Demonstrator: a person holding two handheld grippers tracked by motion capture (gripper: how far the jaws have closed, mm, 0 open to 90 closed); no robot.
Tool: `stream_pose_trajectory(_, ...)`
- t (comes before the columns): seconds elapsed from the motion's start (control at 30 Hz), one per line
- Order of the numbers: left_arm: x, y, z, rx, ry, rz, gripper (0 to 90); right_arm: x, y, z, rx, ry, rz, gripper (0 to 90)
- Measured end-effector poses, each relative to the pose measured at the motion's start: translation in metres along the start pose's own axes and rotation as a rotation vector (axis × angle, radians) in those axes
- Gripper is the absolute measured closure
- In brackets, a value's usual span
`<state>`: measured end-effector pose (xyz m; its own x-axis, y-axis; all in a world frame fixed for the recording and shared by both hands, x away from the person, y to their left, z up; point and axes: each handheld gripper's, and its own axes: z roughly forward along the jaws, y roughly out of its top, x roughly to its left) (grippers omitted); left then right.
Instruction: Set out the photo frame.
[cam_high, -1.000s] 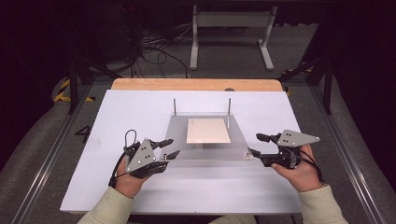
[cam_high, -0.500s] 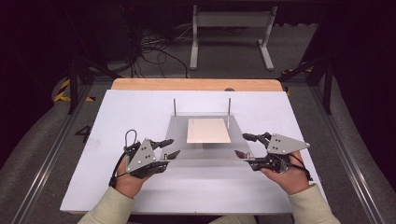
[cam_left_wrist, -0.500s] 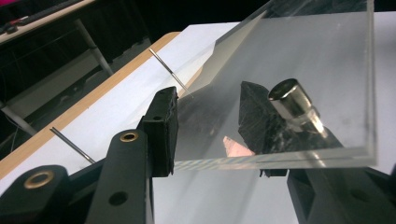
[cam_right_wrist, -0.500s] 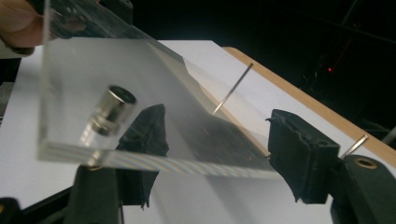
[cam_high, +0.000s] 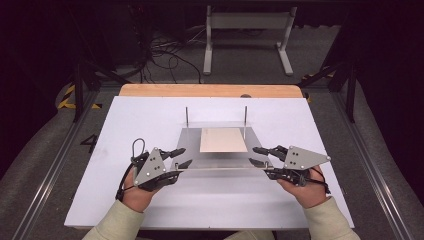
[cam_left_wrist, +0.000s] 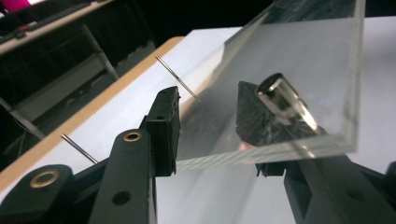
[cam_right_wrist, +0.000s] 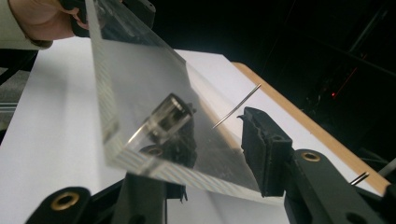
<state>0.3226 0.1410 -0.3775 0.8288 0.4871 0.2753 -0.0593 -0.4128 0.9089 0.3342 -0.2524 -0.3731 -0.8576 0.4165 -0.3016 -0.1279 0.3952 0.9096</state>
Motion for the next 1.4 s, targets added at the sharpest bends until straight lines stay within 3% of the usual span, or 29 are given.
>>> stream_pose_trajectory(0.3,0.002,0.025,-0.023,-0.086,0.031,0.033,60.6,0.009,0.029,-0.012,-0.087,-0.069,-0.07,63.9)
stream_pose_trajectory(0.57,0.003,0.043,-0.041,-0.166,0.05,0.038,62.4,0.018,0.05,-0.02,-0.162,-0.155,-0.134,63.7)
stream_pose_trajectory(0.7,0.002,0.051,-0.048,-0.184,0.075,0.051,63.0,0.02,0.059,-0.022,-0.188,-0.177,-0.151,63.6)
stream_pose_trajectory(0.87,0.001,0.056,-0.053,-0.191,0.085,0.037,62.9,0.024,0.066,-0.023,-0.194,-0.196,-0.129,62.7)
stream_pose_trajectory(1.07,0.001,0.065,-0.062,-0.221,0.068,0.007,62.5,0.031,0.077,-0.026,-0.201,-0.214,-0.119,62.3)
stream_pose_trajectory(1.4,-0.004,0.078,-0.079,-0.261,0.022,-0.04,63.6,0.04,0.093,-0.037,-0.199,-0.162,-0.043,62.8)
